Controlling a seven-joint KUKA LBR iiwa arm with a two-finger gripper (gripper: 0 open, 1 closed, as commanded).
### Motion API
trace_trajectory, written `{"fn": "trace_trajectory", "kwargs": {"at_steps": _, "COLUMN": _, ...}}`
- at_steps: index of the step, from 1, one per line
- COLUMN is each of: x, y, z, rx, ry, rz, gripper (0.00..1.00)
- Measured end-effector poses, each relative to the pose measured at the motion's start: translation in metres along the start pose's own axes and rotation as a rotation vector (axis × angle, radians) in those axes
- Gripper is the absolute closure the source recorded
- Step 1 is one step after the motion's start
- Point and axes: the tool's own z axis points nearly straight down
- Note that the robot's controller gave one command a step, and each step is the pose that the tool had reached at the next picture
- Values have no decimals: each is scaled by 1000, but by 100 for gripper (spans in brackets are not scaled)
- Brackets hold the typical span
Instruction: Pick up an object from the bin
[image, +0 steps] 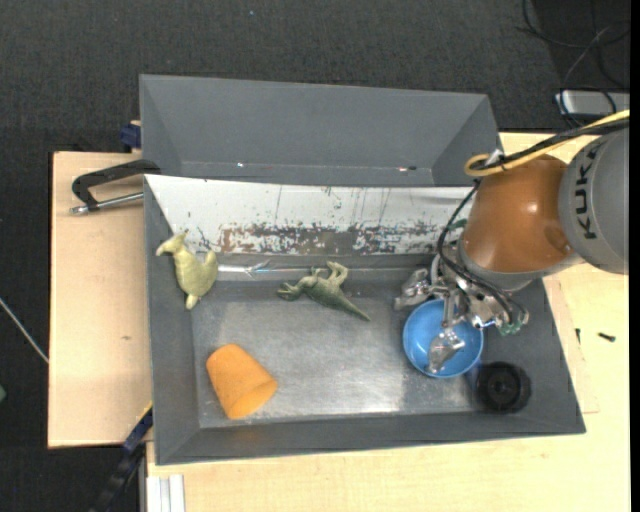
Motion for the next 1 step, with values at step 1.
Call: {"fn": "trace_trajectory", "kwargs": {"at_steps": 1, "x": -3, "y": 0, "z": -5, "rx": 1, "ry": -6, "rz": -2, "gripper": 100}}
